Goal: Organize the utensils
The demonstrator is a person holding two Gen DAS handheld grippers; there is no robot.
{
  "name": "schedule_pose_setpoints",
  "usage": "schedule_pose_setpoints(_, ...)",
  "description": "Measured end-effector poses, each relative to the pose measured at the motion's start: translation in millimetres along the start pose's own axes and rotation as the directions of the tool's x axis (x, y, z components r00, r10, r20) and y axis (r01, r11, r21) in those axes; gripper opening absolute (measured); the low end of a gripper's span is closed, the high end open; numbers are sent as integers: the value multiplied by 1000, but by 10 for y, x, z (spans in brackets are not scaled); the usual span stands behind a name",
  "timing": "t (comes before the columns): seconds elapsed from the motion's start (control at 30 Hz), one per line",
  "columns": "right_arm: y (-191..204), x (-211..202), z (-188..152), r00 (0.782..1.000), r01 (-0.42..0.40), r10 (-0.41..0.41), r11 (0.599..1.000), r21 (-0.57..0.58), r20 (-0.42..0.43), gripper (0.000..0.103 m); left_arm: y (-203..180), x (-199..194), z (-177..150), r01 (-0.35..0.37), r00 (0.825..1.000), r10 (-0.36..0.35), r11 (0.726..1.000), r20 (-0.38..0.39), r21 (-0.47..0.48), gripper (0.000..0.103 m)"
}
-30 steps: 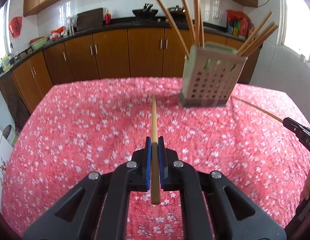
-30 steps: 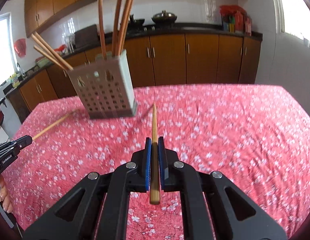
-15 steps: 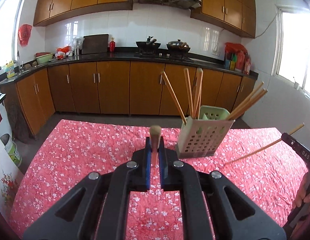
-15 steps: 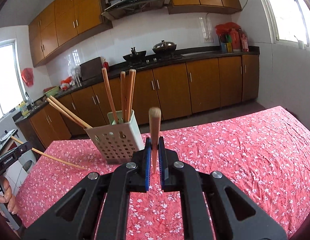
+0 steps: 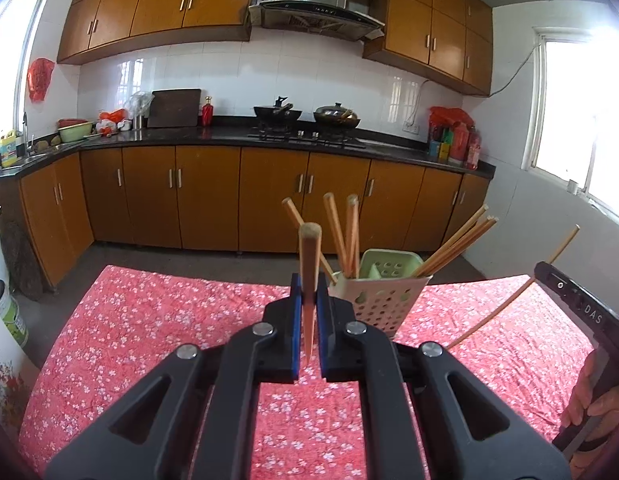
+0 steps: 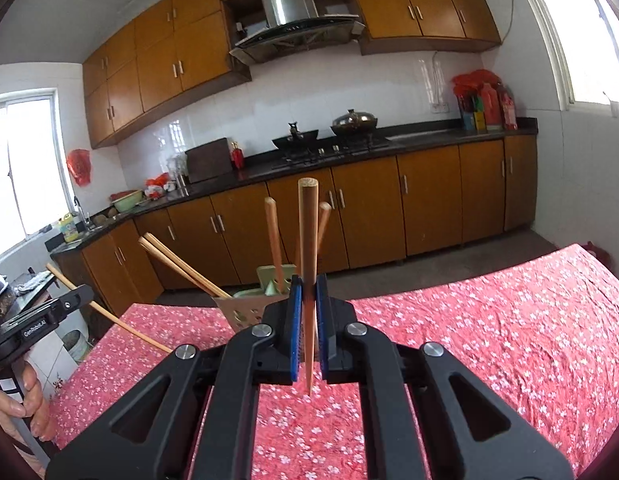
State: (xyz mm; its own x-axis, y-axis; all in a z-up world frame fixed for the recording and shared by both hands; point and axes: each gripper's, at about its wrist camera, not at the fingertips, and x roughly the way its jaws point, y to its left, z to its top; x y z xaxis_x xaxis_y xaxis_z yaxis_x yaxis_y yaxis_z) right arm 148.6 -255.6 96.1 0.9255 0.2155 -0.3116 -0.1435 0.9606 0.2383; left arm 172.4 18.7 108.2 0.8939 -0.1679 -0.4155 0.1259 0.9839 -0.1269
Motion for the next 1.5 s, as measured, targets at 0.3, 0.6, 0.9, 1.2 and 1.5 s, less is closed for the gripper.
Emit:
schedule_pose_setpoints(0.3, 269, -82, 369, 991, -71, 73, 997, -24, 112, 8, -265, -214, 417, 91, 990, -91, 996, 108, 8, 8)
schedule_pose_setpoints(0.6, 411, 44, 677, 976, -51, 63, 997, -64, 210, 8, -546, -118, 948, 86, 968, -87, 996, 236, 13, 8)
schedule_pose_setpoints(0.9, 345, 454, 693, 974, -7, 15, 999, -37, 224, 8, -512, 385, 1068, 53, 967, -39, 997, 251, -48, 8)
schedule_pose_setpoints(1.2, 347, 650, 512, 991, -9, 13, 999, -33, 134, 10, -363, 843, 873, 57, 990, -44, 994, 134, -96, 10)
schedule_pose_setpoints(1.5, 201, 288, 565, 986, 14, -13, 1000, -5, 164, 53, -128, 472, 807, 11, 986, 8, 994, 168, -111, 43)
